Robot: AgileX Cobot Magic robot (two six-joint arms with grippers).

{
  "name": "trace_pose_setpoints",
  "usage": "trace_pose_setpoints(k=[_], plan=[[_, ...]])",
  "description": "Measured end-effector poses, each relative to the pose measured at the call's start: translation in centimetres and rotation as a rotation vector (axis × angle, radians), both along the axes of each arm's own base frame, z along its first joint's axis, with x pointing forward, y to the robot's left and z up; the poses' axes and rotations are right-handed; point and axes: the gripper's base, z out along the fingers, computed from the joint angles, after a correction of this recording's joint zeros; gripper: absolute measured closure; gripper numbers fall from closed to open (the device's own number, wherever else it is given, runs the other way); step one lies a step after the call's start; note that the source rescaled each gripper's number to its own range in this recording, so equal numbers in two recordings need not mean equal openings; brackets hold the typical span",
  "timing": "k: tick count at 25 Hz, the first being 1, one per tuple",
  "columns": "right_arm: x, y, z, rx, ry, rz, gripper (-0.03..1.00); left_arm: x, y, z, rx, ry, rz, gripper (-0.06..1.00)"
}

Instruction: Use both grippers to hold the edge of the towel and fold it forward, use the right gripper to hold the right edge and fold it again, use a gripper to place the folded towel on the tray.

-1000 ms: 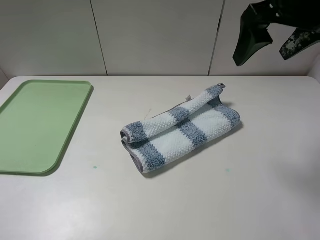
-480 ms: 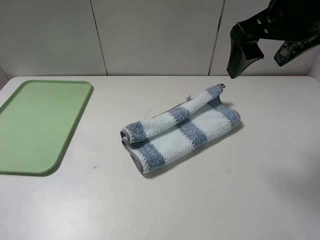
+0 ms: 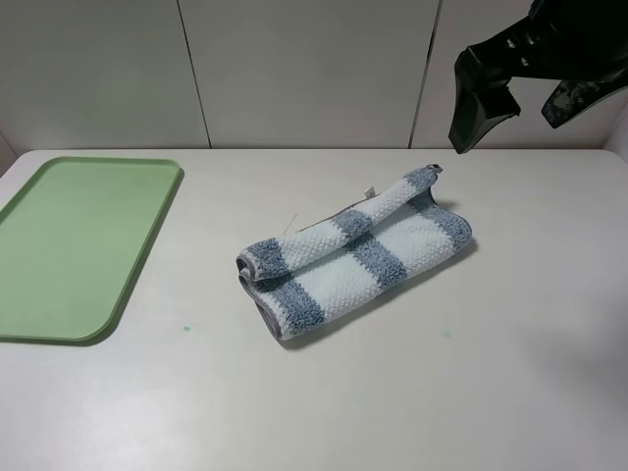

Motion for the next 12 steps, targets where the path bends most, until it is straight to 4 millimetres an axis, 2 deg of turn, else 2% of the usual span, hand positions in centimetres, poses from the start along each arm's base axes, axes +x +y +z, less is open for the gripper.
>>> trace_pose_setpoints(k=[6,9,12], plan=[[0.0,0.0,0.0,-0.034,-0.019,0.092,-0.03,0.0,0.0,0.0,0.0,0.0,0.017,-0.03],[0.5,0.2,-0.1,-0.045,-0.047,0.141,-0.03,-0.1,-0.1,0.0,0.0,0.0,0.097,-0.03],[1.5,0.8,-1.4,-0.057,-0.048,0.161,-0.03,-0.2,-0.1,0.0,0.0,0.0,0.212,-0.03]])
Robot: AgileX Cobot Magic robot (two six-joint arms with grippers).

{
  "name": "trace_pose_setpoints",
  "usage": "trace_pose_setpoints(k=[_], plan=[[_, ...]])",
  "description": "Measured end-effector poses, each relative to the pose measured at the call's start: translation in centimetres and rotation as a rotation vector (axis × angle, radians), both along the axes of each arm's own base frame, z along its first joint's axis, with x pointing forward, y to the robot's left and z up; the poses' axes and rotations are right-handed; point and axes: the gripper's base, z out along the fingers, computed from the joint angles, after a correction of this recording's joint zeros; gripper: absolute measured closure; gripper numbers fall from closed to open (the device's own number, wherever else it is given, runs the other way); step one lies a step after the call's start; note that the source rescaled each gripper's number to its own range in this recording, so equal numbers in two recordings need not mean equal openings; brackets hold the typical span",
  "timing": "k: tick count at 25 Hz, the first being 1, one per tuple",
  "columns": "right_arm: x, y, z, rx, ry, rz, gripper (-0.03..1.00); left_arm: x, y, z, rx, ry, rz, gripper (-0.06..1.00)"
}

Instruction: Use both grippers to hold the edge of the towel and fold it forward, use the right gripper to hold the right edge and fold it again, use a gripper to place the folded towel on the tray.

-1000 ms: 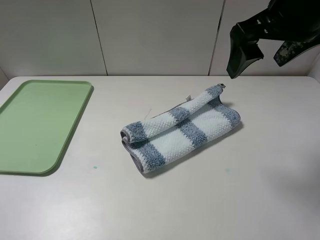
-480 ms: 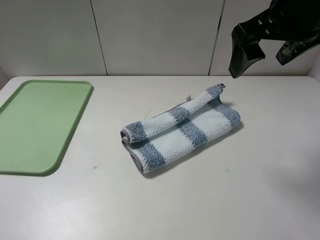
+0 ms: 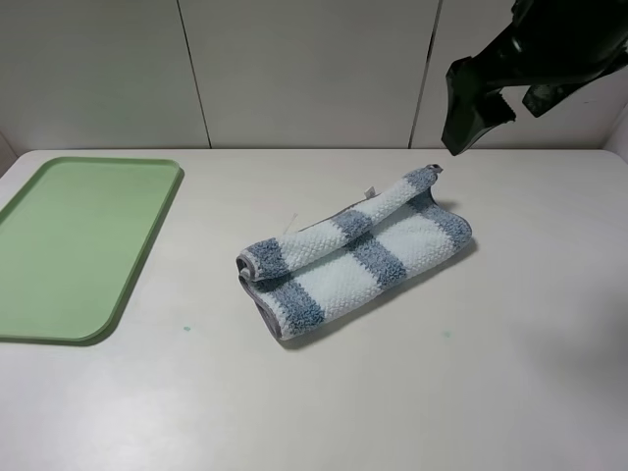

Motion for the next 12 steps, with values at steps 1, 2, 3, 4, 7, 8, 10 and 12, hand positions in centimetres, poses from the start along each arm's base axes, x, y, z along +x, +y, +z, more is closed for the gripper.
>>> trace_pose_setpoints(k=[1,2,3,4,7,8,10,12], plan=[[0.4,0.2,-0.9,-0.011,0.012,0.007,-0.03,0.0,0.0,0.0,0.0,0.0,0.045,-0.03],[0.9,0.5,-1.9,-0.027,0.031,0.021,-0.03,-0.1,-0.1,0.0,0.0,0.0,0.09,-0.03],[1.3,0.7,-2.8,-0.04,0.044,0.035,-0.03,-0.1,-0.1,0.0,0.0,0.0,0.127,-0.03],[1.8,1.0,-3.9,-0.054,0.06,0.047,-0.03,-0.2,-0.1,0.0,0.0,0.0,0.172,-0.03],[3.3,1.9,-6.6,-0.082,0.081,0.093,-0.03,-0.3,-0.3,0.0,-0.001,0.0,0.296,-0.03],[3.8,2.2,-7.4,-0.087,0.08,0.11,-0.03,-0.3,-0.3,0.0,-0.002,0.0,0.339,-0.03],[4.5,2.6,-8.6,-0.093,0.08,0.13,-0.03,-0.3,-0.4,0.0,-0.002,0.0,0.412,-0.03],[5.2,3.0,-10.0,-0.1,0.087,0.142,-0.03,-0.4,-0.5,0.0,-0.002,0.0,0.478,-0.03]])
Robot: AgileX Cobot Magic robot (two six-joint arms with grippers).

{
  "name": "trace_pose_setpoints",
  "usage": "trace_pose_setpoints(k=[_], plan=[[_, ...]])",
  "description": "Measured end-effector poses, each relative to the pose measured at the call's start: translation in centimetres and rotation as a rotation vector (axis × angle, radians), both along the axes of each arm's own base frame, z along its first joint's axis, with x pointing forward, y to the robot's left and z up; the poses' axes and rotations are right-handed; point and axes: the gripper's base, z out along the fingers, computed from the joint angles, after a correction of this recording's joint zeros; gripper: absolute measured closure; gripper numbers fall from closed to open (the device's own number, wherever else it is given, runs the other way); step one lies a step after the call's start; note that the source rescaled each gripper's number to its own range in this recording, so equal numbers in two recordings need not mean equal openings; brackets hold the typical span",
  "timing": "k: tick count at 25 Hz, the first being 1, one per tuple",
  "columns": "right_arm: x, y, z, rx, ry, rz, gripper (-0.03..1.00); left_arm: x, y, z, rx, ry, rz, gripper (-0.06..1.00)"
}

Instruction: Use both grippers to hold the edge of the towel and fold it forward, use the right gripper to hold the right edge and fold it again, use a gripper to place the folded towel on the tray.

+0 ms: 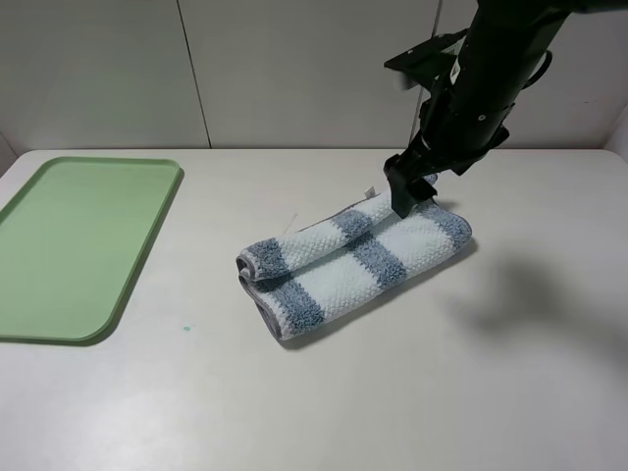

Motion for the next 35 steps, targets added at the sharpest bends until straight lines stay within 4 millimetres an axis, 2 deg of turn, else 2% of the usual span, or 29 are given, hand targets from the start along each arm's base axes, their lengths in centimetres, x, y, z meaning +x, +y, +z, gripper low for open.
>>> trace_pose_setpoints(k=[5,11,26,35], plan=[[1.4,0.8,-3.1,-0.004,0.011,0.01,-0.03,0.0,-0.1,0.0,0.0,0.0,0.084,-0.03],[2.3,1.4,-5.6,-0.004,0.013,0.018,-0.03,0.0,-0.1,0.0,-0.001,0.0,0.09,-0.03],[2.9,2.6,-9.8,0.056,0.088,0.01,-0.03,0.0,-0.1,0.0,-0.001,0.0,0.09,-0.03],[3.8,3.3,-10.3,0.13,0.007,-0.015,-0.03,0.0,-0.1,0.0,-0.001,0.0,0.09,-0.03]])
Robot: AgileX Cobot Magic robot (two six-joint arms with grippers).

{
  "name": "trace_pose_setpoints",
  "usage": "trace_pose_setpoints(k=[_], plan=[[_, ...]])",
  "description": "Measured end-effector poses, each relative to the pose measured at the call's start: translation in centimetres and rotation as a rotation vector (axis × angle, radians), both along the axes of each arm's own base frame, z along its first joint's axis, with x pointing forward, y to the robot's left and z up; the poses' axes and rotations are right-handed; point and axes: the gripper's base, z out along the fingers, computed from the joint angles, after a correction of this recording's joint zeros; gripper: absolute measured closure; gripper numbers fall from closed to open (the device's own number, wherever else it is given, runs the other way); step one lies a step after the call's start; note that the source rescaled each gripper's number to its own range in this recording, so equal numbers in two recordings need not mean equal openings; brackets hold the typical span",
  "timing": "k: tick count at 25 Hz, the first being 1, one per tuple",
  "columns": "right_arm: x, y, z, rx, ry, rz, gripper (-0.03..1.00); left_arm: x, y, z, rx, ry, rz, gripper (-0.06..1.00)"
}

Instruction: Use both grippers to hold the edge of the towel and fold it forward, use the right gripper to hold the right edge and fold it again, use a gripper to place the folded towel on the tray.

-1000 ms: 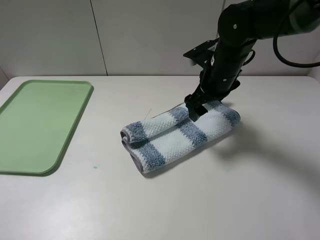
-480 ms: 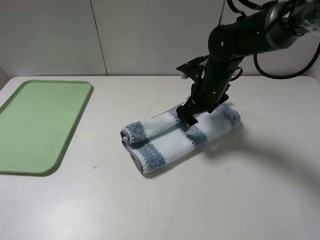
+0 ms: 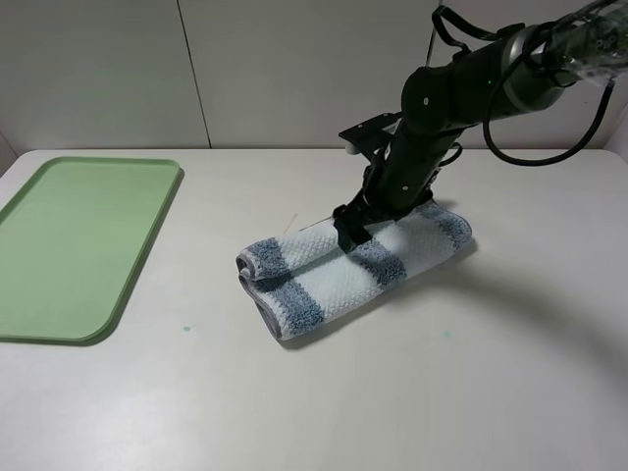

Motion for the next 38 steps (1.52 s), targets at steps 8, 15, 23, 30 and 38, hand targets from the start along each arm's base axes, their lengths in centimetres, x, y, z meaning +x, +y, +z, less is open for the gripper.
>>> trace_pose_setpoints(k=[8,15,23,30,38], plan=[[0.9,0.6,0.4,0.092,-0.094,-0.044,-0.03,0.0,0.0,0.0,0.0,0.0,0.0,-0.03],[1.4,0.9,0.7,0.144,-0.143,-0.075,-0.03,0.0,0.0,0.0,0.0,0.0,0.0,-0.03],[3.2,-2.1,1.9,0.065,-0.087,-0.088,-0.03,0.0,0.0,0.0,0.0,0.0,0.0,-0.03],[4.8,-6.3,2.4,-0.028,-0.057,-0.05,-0.03,0.0,0.0,0.0,0.0,0.0,0.0,-0.03],[7.4,-8.2,0.2,-0.092,0.007,-0.058,-0.03,0.0,0.0,0.0,0.0,0.0,0.0,-0.03]])
